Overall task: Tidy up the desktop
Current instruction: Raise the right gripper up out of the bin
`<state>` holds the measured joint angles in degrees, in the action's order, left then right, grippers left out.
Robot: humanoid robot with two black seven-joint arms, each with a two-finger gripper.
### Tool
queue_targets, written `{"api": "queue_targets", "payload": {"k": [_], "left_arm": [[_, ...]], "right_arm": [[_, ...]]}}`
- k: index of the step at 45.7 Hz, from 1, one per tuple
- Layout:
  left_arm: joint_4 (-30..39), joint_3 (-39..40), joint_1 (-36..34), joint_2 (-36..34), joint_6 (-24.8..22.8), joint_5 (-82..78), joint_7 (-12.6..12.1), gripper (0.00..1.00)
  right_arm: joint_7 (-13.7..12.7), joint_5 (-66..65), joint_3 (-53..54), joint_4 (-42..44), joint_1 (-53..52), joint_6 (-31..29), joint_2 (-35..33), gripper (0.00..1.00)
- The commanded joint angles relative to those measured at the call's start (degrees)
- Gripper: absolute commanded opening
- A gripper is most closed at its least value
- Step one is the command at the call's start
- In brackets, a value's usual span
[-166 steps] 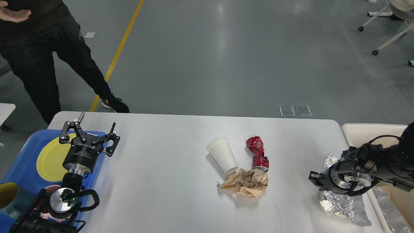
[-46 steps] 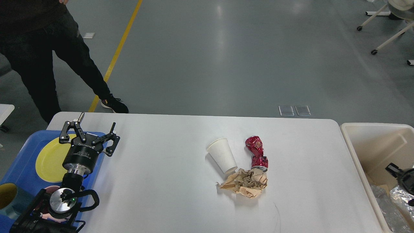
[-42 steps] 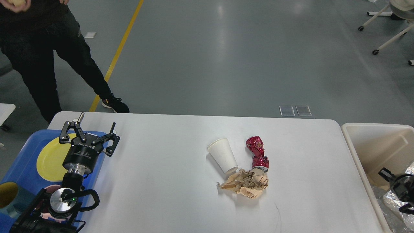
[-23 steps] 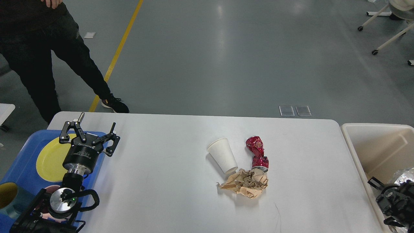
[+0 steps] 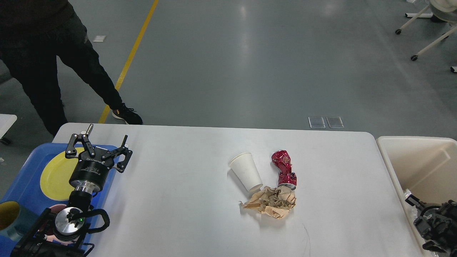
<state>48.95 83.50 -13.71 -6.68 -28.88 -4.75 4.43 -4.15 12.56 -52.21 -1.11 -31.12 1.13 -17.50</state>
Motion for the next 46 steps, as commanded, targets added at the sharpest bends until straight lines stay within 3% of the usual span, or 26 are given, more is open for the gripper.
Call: {"api": "queue_targets", "payload": {"k": [1, 9, 12, 16, 21, 33, 39, 46], "left_arm": [[0.0, 0.0, 0.0, 0.0, 0.1, 0.0, 0.0, 0.97], [0.0, 0.0, 0.0, 0.0, 0.0, 0.0, 0.0, 0.97], [0.0, 0.0, 0.0, 0.0, 0.0, 0.0, 0.0, 0.97], [0.0, 0.0, 0.0, 0.0, 0.0, 0.0, 0.0, 0.97], [0.0, 0.0, 0.0, 0.0, 0.1, 0.0, 0.0, 0.97], [0.0, 0.0, 0.0, 0.0, 0.0, 0.0, 0.0, 0.97], [0.0, 0.0, 0.0, 0.0, 0.1, 0.0, 0.0, 0.97], [0.0, 0.0, 0.0, 0.0, 0.1, 0.0, 0.1, 0.97]], "right_arm": [[-0.1, -0.1, -0.1, -2.0, -1.0, -0.2, -0.4, 1.00], [-0.3, -1.1, -0.7, -13.6, -10.3, -1.8, -6.7, 1.00], [-2.4, -5.5, -1.7, -24.0, -19.0, -3.0, -10.4, 1.00], [-5.5, -10.5, -3.1, -32.9, -27.3, -4.3, -13.3, 1.00], [-7.5, -12.4, -6.8, -42.3, -39.3, -8.5, -15.0, 1.00], [-8.1, -12.0, -19.8, -55.9, -67.3, -29.1, -8.0, 1.00], [-8.1, -11.8, -22.9, -62.0, -80.3, -41.5, 0.9, 1.00], [-8.1, -11.5, -21.6, -71.7, -91.2, -46.3, 3.4, 1.00]]}}
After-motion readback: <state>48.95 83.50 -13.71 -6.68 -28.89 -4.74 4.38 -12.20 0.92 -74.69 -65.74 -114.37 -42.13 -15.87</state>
